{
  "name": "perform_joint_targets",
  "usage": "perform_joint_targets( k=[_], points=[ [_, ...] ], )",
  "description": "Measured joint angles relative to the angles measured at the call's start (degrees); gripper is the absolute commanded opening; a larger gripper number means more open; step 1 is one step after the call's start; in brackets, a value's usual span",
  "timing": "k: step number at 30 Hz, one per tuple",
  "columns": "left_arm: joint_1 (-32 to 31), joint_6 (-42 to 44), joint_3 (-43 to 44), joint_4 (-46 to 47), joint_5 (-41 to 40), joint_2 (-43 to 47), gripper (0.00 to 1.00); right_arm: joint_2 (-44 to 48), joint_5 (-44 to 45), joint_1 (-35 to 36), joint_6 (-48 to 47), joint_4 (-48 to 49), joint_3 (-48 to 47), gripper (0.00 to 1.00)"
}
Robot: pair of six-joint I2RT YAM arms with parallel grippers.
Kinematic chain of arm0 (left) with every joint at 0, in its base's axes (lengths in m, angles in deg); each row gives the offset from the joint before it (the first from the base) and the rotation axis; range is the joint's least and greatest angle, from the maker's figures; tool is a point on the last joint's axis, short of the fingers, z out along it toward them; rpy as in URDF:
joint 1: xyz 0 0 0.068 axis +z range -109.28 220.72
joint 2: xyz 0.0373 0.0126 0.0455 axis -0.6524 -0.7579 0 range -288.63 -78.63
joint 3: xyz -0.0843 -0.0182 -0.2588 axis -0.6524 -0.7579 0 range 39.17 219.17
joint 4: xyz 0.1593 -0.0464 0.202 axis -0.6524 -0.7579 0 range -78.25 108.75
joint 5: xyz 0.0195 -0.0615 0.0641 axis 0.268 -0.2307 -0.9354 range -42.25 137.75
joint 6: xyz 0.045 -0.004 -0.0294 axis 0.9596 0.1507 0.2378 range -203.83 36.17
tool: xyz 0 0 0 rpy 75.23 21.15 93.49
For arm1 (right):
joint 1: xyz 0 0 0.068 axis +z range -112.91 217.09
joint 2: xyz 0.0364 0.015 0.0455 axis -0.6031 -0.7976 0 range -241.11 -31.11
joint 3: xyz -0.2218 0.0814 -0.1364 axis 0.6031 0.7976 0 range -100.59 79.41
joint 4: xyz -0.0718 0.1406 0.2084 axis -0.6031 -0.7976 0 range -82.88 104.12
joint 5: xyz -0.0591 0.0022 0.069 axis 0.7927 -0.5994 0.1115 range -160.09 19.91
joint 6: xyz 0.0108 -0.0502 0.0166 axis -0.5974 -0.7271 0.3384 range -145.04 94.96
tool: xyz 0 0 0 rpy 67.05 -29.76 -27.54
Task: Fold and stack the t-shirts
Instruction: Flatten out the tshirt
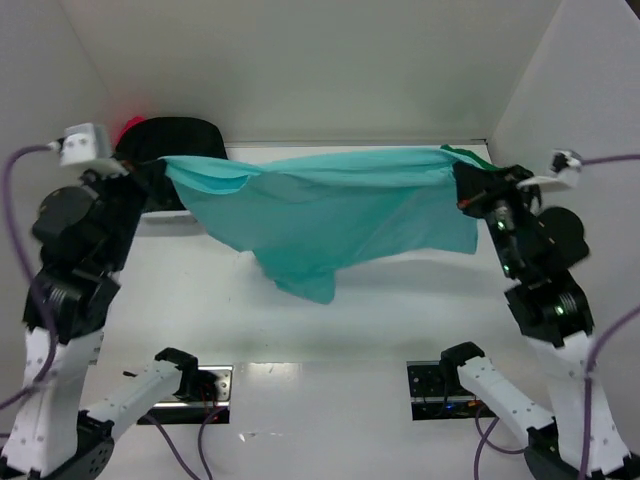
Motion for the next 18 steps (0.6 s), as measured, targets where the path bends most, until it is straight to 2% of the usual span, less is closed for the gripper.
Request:
perform_joint_targets(
  k=[6, 9, 14, 18],
  points=[
    [0.0, -0.3, 4.1, -2.9, -3.4, 12.0, 0.00, 13.4, -3.8, 0.0, 0.0, -2.9, -2.8, 0.00],
    [0.0, -0.3, 6.4, -3.8, -4.0, 14.7, 0.00, 17.5, -7.4, 0.0, 1.2, -3.1, -3.2, 0.00],
    [-0.1, 0.2, 9.7, -4.4, -5.1, 13.7, 0.00, 19.1, -11.1, 0.0, 5.2, -4.9, -2.7, 0.00],
    [-0.2, 1.4, 8.3, -1.0, -6.5, 9.3, 0.00, 18.6, -10.2, 0.0, 7.7, -6.2, 0.3, 0.00]
  ],
)
